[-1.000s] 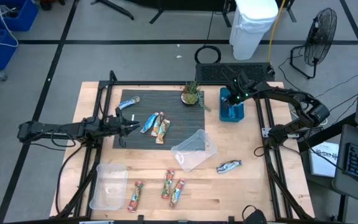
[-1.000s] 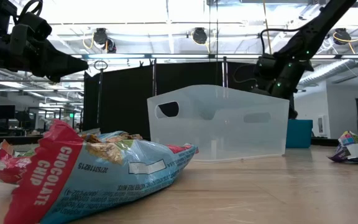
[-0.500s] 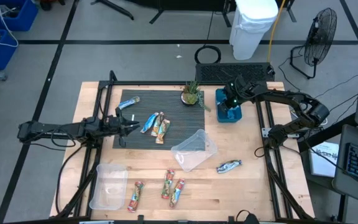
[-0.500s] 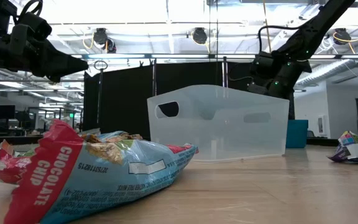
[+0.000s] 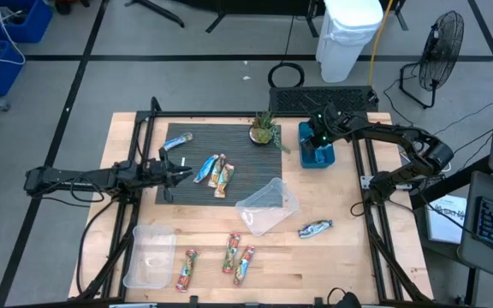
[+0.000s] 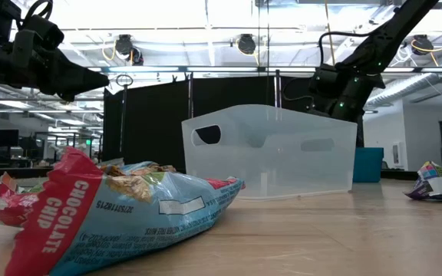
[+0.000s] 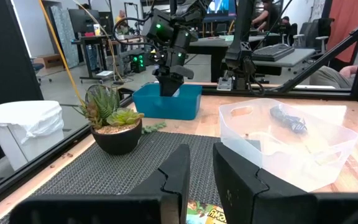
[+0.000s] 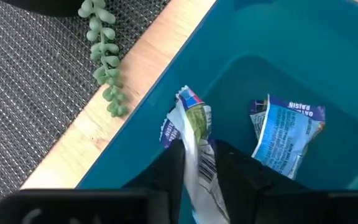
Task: Pick and place Granola Bars by type
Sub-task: Put the top blue granola bar into the blue bin, then put the blue granola bar into the blue bin
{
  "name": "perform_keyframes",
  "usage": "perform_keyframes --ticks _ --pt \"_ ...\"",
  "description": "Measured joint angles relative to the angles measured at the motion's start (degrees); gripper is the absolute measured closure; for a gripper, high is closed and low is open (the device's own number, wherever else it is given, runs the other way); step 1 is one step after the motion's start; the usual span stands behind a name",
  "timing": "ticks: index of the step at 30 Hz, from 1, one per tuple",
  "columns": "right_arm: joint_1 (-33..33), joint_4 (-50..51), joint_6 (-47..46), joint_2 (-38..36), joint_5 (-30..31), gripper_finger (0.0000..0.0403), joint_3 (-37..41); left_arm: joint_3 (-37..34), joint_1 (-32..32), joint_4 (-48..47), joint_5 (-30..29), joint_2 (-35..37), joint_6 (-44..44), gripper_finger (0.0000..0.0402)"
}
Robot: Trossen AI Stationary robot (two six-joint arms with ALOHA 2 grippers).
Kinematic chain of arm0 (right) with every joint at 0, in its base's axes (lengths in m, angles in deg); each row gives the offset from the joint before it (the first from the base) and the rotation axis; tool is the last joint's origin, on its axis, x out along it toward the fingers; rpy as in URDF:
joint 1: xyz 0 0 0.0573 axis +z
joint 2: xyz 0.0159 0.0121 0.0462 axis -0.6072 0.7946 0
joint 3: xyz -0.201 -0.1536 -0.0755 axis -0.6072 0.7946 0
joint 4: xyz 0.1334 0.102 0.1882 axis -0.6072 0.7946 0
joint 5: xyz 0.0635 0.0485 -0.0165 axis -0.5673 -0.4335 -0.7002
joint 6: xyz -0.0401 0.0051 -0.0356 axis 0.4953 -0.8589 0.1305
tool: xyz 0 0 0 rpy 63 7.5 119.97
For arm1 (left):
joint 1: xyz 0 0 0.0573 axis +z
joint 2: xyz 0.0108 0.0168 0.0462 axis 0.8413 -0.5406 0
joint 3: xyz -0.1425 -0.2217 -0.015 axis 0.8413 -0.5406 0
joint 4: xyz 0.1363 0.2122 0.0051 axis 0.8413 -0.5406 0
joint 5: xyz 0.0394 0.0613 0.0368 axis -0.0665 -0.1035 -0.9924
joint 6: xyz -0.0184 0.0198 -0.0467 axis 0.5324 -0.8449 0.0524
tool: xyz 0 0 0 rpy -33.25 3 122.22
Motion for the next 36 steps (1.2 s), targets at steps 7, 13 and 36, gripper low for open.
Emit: perform_keyframes --ticks 7,13,36 --pt "0.6 -0.2 0.1 -1.7 0.0 0.0272 0.0 0.0 0.0 0.0 0.0 0.0 0.0 0.0325" --pt "2.4 -1.5 0.4 -9.1 0.0 0.0271 0.0 0.0 0.0 0.0 0.0 0.0 0.0 0.0325" --pt "36.6 -13.0 -8.3 -31.7 -18.4 0.0273 13.1 0.0 0.0 0.0 0.0 0.0 0.0 0.0325"
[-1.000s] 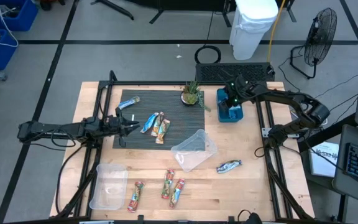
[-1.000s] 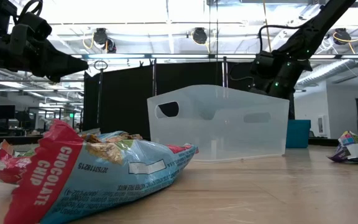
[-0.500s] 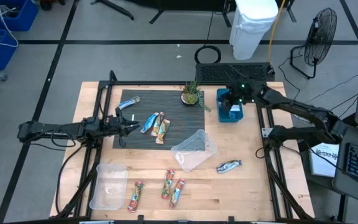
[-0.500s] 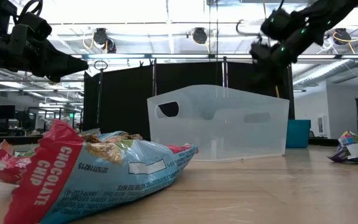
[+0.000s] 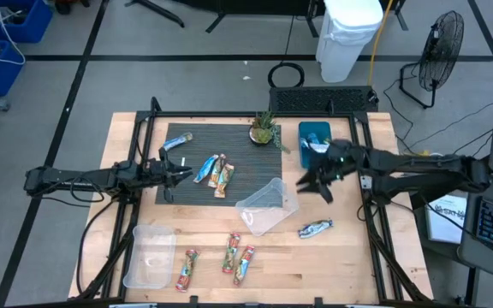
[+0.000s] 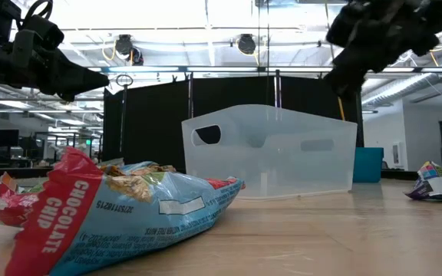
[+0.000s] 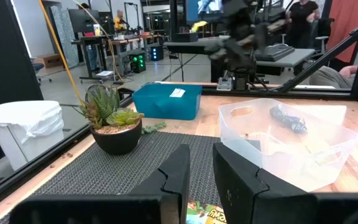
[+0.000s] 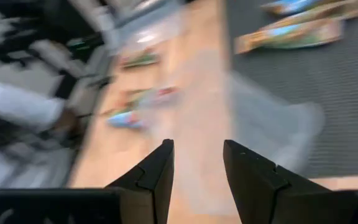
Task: Pick and place Granola Bars by type
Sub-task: Put the blue granola bar into the blue bin
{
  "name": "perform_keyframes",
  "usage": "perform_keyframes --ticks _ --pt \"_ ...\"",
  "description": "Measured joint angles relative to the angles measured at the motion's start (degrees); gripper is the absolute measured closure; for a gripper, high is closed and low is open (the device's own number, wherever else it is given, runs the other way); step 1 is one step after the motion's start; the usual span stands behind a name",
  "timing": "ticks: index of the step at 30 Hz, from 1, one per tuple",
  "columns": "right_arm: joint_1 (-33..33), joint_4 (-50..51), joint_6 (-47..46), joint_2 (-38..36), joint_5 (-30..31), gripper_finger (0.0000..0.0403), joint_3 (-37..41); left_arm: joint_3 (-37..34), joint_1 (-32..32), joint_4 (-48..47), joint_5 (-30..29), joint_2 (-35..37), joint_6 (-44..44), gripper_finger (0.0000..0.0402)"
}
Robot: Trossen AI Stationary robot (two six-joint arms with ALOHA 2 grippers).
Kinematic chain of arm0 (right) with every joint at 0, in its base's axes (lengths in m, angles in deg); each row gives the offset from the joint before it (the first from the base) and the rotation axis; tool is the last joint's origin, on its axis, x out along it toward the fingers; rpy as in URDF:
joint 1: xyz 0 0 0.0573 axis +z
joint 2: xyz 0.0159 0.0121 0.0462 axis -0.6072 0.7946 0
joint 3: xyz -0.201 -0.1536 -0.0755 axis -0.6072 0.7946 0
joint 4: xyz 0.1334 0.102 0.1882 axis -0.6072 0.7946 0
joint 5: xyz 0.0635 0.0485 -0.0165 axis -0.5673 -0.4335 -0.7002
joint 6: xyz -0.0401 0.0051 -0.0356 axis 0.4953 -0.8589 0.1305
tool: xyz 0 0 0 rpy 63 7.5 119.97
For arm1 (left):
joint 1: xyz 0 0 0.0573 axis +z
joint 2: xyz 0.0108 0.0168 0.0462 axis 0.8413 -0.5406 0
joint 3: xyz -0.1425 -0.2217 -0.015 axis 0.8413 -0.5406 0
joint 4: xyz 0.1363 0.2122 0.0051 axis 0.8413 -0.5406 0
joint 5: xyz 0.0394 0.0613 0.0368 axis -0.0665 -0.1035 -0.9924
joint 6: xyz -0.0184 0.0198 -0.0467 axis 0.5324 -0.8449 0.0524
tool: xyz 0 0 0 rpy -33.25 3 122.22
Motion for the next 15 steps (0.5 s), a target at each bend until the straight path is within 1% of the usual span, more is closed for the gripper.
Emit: perform_keyframes --ticks 3,9,12,15 --pt "6.0 -6.3 -4.1 -1.0 -1.3 0.0273 3.2 0.0 0.0 0.0 0.0 0.0 0.0 0.0325" --pt "17.3 -22.7 -8.7 -1.4 -0.9 0.0273 7.7 0.0 0.0 0.0 0.0 0.0 0.0 0.0325" --pt "22.9 -27.5 -7.5 -1.4 3.7 0.0273 8.0 0.0 0.0 0.0 0.0 0.0 0.0 0.0325" --pt "27.7 -28.0 -4.7 -1.3 9.2 0.0273 7.4 0.0 0.0 0.0 0.0 0.0 0.0 0.0325"
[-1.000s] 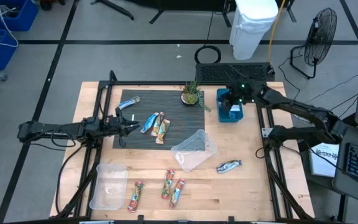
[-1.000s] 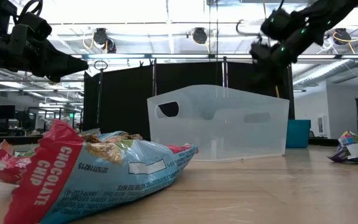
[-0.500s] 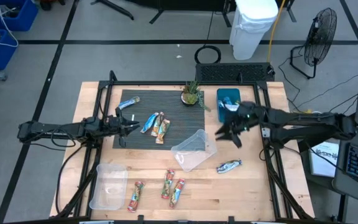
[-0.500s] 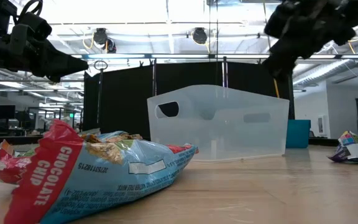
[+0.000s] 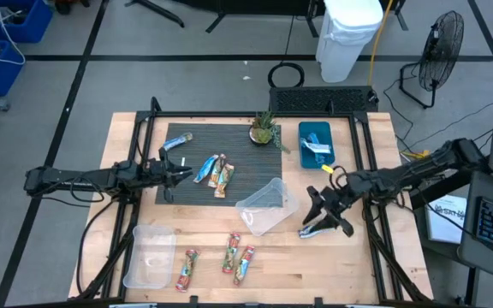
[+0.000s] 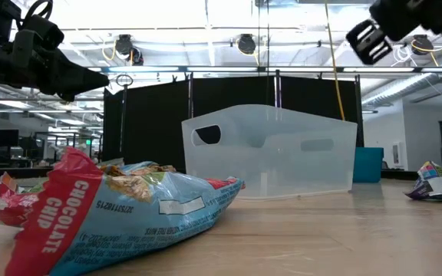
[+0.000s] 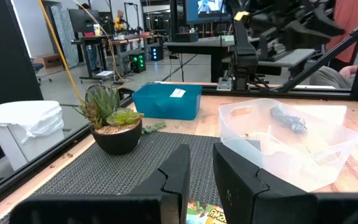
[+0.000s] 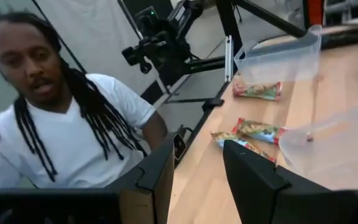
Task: Pick and place Granola Bars by type
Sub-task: Put the blue granola bar into the blue bin
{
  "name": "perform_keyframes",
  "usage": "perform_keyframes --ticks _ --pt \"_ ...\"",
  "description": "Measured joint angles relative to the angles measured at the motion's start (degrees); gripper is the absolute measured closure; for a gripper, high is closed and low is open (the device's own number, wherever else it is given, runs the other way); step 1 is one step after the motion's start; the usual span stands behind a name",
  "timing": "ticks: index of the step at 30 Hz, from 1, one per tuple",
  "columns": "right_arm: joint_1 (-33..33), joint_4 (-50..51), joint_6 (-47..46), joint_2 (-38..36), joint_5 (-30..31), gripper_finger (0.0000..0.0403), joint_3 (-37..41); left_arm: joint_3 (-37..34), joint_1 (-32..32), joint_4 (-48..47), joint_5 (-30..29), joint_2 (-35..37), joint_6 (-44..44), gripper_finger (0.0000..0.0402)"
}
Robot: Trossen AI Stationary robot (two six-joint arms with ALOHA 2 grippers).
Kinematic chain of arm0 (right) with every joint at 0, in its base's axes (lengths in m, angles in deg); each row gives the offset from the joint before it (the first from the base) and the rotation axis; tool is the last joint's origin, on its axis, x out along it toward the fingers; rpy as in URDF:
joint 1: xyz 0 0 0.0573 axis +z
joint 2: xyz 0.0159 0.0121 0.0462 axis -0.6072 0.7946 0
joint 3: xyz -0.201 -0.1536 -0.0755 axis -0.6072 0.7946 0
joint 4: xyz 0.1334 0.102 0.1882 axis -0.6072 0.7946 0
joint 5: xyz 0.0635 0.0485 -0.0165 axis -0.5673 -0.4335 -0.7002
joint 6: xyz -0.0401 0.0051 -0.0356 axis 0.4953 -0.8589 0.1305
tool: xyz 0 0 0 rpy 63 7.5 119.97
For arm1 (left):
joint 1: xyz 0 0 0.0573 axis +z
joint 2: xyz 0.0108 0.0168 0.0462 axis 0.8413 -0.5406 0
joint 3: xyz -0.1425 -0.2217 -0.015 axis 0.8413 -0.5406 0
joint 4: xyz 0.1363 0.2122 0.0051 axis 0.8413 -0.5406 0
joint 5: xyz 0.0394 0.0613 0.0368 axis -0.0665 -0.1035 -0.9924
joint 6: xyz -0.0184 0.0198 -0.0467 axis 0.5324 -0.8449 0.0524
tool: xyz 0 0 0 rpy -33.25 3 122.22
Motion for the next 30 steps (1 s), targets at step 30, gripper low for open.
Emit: perform_keyframes --ticks 30 --pt "11.4 44.5 1.8 7.6 27.5 0.0273 -20.5 0.0 0.0 0.0 0.0 0.0 0.0 0.0325"
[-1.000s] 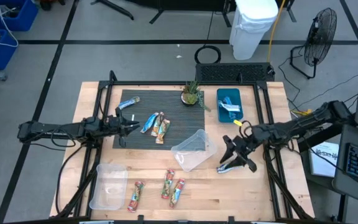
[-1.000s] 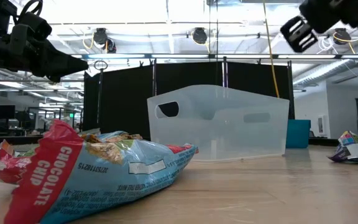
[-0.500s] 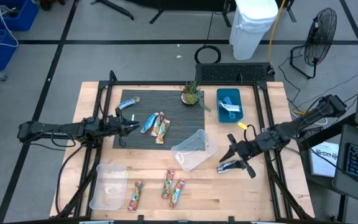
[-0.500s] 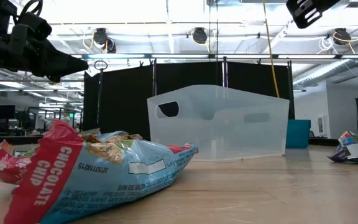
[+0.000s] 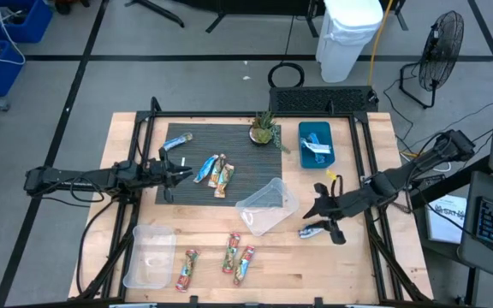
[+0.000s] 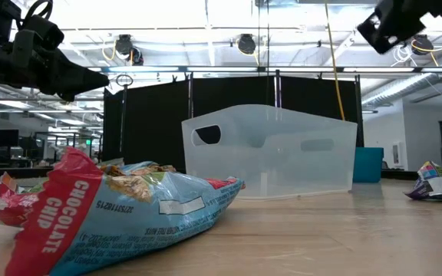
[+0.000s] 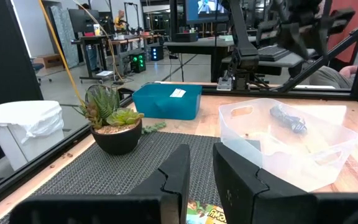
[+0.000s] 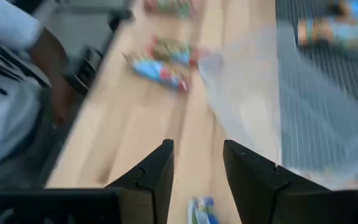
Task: Pick and place Granola Bars by type
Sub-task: Put the blue granola bar into the blue bin
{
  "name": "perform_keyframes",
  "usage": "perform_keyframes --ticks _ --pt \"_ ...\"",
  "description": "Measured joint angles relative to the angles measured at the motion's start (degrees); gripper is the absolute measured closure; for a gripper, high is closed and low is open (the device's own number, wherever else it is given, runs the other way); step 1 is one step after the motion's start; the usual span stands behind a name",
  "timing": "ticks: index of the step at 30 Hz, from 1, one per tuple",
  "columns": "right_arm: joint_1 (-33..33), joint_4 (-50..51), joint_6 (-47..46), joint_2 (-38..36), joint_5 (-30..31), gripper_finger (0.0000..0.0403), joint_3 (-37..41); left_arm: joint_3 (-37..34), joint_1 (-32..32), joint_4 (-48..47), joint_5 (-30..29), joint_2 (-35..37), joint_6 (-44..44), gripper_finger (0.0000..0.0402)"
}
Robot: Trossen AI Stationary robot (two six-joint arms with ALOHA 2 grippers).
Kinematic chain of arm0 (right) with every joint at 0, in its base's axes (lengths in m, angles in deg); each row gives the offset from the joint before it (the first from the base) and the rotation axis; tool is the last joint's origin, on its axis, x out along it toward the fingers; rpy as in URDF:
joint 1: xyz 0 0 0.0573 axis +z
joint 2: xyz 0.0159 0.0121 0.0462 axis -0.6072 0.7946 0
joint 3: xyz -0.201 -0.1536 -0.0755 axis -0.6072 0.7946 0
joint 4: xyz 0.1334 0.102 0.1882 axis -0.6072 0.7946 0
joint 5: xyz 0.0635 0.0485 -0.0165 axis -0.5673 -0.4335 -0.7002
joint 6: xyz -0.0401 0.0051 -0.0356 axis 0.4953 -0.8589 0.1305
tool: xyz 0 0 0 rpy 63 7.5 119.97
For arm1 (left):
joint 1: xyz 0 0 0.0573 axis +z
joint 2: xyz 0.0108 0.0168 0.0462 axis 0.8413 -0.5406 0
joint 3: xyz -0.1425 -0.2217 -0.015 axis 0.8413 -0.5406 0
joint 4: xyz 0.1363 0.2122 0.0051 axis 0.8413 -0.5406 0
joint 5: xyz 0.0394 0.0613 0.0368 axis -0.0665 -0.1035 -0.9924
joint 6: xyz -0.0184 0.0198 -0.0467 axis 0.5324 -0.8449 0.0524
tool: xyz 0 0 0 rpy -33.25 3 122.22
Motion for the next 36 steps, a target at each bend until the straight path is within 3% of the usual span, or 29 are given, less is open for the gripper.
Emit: perform_keyframes --ticks 7,15,24,36 --pt "0.0 10.9 -11.8 9.5 -0.7 0.0273 -1.8 0.0 0.0 0.0 0.0 0.0 0.0 0.0325" --pt "0.0 18.2 -23.3 17.4 -9.1 0.0273 -1.8 0.0 0.0 0.0 0.0 0.0 0.0 0.0325" --pt "0.0 25.6 -28.7 18.3 -7.6 0.0273 -1.8 0.0 0.0 0.0 0.0 0.0 0.0 0.0325" --pt "0.0 24.7 -29.5 18.3 -4.8 0.0273 -1.4 0.0 0.0 0.0 0.0 0.0 0.0 0.0325"
